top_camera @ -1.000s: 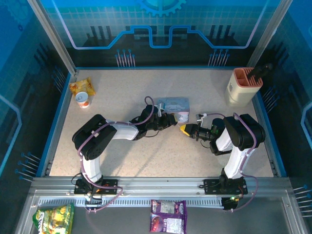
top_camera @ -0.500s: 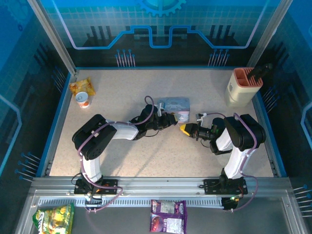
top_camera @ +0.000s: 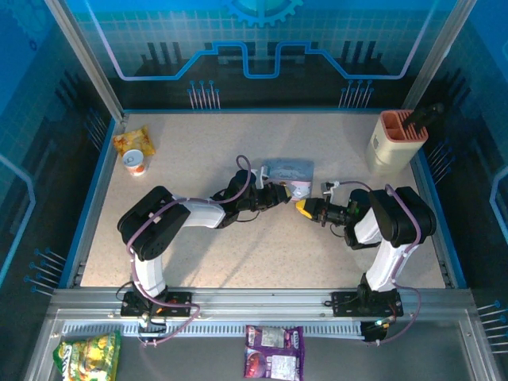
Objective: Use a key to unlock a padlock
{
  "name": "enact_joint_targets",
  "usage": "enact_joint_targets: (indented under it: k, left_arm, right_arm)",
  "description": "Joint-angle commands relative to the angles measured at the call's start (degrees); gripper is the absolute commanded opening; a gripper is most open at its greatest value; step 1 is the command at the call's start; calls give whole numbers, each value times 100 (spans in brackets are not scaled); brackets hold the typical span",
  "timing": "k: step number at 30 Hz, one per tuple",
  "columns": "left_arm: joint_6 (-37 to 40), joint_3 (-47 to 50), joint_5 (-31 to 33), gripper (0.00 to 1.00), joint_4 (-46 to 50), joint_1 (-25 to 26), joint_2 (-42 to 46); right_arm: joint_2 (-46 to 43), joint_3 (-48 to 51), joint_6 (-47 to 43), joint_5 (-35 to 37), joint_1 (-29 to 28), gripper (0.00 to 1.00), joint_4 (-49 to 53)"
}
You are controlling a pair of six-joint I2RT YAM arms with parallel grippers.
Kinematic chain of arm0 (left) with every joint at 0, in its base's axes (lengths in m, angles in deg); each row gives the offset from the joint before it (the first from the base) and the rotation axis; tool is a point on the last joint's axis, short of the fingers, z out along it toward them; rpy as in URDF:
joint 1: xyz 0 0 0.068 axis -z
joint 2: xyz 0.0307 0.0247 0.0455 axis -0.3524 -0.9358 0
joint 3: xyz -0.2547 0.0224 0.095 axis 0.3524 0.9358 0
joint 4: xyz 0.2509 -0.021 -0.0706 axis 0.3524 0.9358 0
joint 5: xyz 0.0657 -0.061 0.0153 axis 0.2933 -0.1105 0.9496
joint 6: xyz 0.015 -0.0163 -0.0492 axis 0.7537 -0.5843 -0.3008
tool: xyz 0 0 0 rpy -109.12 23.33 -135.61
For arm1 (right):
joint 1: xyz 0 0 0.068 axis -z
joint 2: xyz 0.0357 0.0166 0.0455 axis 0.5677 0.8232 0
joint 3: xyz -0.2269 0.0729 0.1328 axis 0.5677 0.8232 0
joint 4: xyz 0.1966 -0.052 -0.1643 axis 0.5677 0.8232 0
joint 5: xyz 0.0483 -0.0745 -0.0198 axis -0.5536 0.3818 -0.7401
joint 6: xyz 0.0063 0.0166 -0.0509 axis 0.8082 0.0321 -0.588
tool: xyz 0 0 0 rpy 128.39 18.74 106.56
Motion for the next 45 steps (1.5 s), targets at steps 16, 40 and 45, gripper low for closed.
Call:
enact_joint_targets:
  k: [16,40,45]
  left_arm:
    - [-135,-211,-658,13,-720,512,166]
    - [-345,-63,-725,12,-910,802,160]
    - [-428,-93,-609,12,-1072,842,105]
  right_arm:
    - [-101,-270,-49,524,-301,0,-263]
    - [-191,-509,481,762,-13,0,-265]
    - [-102,-597,605,1097,-237,0,-265]
